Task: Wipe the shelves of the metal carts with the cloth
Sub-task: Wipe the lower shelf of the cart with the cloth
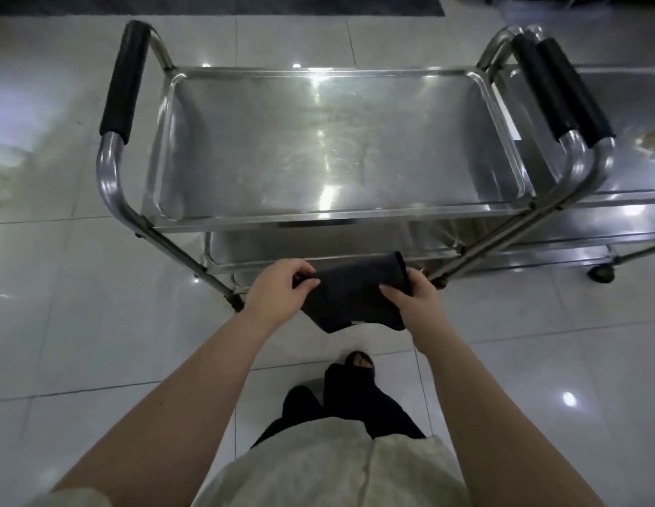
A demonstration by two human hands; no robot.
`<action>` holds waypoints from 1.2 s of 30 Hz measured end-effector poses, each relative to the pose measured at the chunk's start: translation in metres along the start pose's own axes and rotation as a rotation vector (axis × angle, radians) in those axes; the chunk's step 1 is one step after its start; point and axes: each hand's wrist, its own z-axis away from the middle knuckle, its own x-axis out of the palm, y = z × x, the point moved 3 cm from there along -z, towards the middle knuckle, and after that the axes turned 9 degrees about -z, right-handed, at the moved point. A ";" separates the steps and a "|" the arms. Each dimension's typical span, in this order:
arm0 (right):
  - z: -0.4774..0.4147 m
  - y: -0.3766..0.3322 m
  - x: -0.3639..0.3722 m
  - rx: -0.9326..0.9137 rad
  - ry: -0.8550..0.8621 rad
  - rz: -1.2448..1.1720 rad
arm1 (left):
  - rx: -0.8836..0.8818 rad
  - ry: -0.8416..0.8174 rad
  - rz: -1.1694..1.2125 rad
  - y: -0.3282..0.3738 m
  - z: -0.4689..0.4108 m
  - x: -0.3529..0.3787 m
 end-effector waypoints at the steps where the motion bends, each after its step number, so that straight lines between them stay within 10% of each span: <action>1: 0.000 0.008 -0.005 0.013 0.005 0.004 | -0.018 -0.022 0.006 0.002 0.001 0.009; 13: -0.096 0.139 -0.081 0.115 0.115 0.162 | -0.351 -0.195 0.142 -0.001 -0.052 0.207; 21: -0.282 0.158 -0.107 -0.067 0.014 0.825 | -0.346 -0.311 0.299 -0.015 -0.183 0.330; 27: -0.405 0.158 -0.078 -0.333 0.149 1.169 | 0.120 0.141 -0.337 -0.021 -0.295 0.334; 36: -0.443 0.239 -0.049 -0.286 0.072 1.272 | 0.164 0.174 -0.713 -0.100 -0.372 0.336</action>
